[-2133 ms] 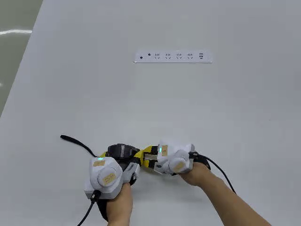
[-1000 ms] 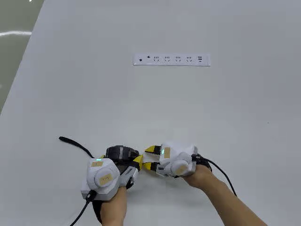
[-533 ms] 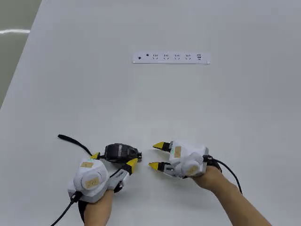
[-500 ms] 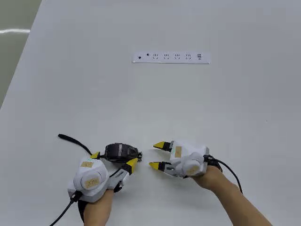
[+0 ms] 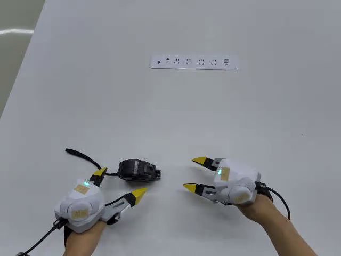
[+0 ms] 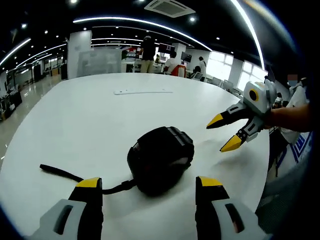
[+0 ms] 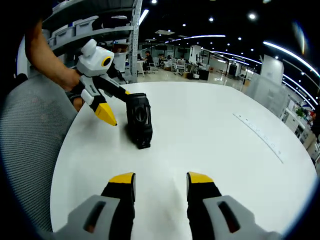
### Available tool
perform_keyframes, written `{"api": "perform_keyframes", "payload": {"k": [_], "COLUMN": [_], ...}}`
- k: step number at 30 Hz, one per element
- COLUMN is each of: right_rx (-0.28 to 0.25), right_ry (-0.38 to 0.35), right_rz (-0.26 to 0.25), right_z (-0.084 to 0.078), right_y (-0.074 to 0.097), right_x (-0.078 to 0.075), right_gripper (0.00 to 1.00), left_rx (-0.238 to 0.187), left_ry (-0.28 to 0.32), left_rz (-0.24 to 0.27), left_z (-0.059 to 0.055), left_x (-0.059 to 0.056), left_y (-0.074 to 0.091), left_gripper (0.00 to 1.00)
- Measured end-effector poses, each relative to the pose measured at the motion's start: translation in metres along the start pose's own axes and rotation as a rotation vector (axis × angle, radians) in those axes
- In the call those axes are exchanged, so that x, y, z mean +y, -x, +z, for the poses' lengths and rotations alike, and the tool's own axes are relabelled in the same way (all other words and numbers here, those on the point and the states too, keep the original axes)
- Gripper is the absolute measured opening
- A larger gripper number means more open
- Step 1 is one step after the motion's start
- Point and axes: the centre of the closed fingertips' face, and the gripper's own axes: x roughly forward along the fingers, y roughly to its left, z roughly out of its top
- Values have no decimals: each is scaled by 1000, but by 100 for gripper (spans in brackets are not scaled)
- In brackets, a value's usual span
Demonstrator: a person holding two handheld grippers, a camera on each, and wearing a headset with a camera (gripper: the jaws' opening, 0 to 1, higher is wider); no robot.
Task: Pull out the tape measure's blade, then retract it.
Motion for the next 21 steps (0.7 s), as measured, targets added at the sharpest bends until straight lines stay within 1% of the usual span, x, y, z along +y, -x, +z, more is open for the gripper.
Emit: {"api": "perform_keyframes", "payload": {"k": [3, 5, 6, 9, 11, 13, 14, 16, 17, 19, 21], "right_rx": [5, -3, -6, -16, -21, -30, -30, -28, -29, -32, -42], "right_ry": [-12, -23, -28, -41, -48, -57, -63, -65, -69, -78, -97], "right_rz": [-25, -36, -50, -62, -76, -79, -84, -84, -88, -93, -104], "right_z": [-6, -7, -8, -10, -13, -15, -17, -20, -22, -25, -29], "right_y": [8, 15, 19, 26, 34, 39, 43, 48, 52, 58, 65], "right_x": [-2, -3, -3, -4, -4, -2, -1, 1, 2, 3, 5], "right_gripper": [42, 43, 43, 45, 46, 48, 48, 50, 51, 52, 54], "left_rx": [-7, -6, -5, -4, -4, -4, 2, 12, 8, 9, 2], "left_ry": [-22, -41, -52, -74, -91, -110, -132, -165, -179, -188, -212], "left_rz": [-16, -30, -38, -56, -82, -103, -125, -144, -161, -175, -191], "left_z": [-3, -7, -9, -11, -13, -13, -14, -16, -17, -16, -15], "left_x": [2, 3, 4, 3, 1, -1, -3, -5, -6, -7, -7], "left_y": [7, 10, 12, 14, 16, 18, 20, 21, 22, 25, 28], "left_gripper": [73, 74, 74, 76, 76, 78, 78, 79, 80, 82, 85]}}
